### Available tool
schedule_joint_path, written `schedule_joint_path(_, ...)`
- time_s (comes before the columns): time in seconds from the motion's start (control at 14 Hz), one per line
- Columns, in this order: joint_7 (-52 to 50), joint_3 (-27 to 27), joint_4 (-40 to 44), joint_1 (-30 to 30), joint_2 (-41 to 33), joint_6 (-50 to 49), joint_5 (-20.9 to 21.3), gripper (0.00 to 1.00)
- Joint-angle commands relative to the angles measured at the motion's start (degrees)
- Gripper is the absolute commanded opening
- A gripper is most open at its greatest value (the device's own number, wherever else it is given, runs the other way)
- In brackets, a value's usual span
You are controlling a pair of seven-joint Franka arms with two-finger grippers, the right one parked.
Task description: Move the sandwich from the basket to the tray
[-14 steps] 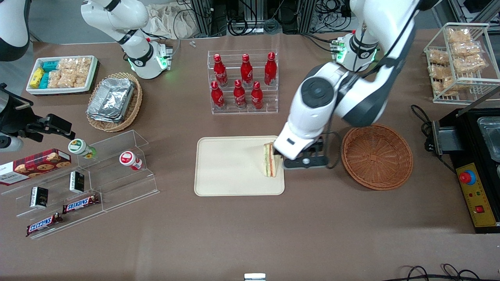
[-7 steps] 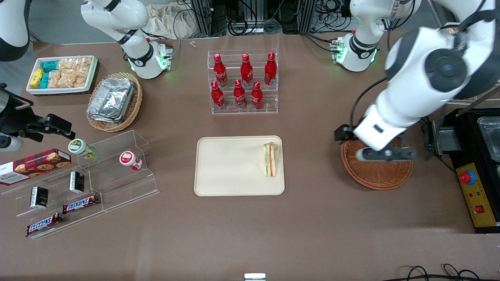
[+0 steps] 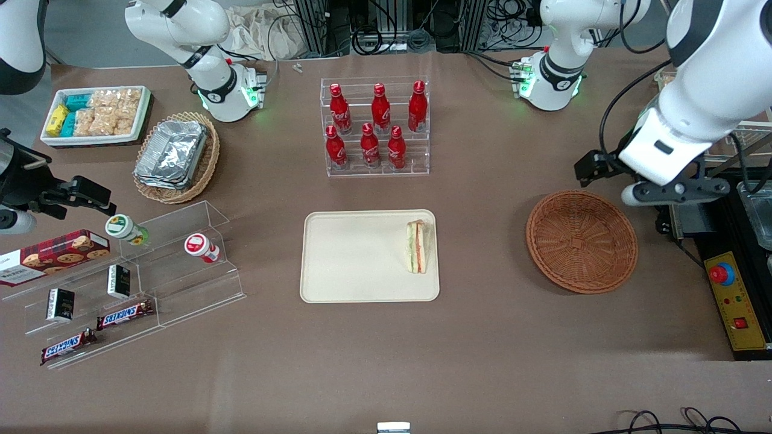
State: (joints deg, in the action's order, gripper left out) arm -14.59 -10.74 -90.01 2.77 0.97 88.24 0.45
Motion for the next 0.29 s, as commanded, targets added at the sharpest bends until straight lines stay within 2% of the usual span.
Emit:
schedule_joint_path(0.0, 5.1, 3.9, -5.5, 2.2, -5.5, 0.4, -1.7, 1.00)
schedule_joint_path(0.07, 6.8, 6.1, -5.4, 3.3, -5.5, -0.3, -2.2, 1.00)
schedule_joint_path(0.21, 7.3, 6.8, -5.2, 4.1, -5.5, -1.2, -2.1, 1.00)
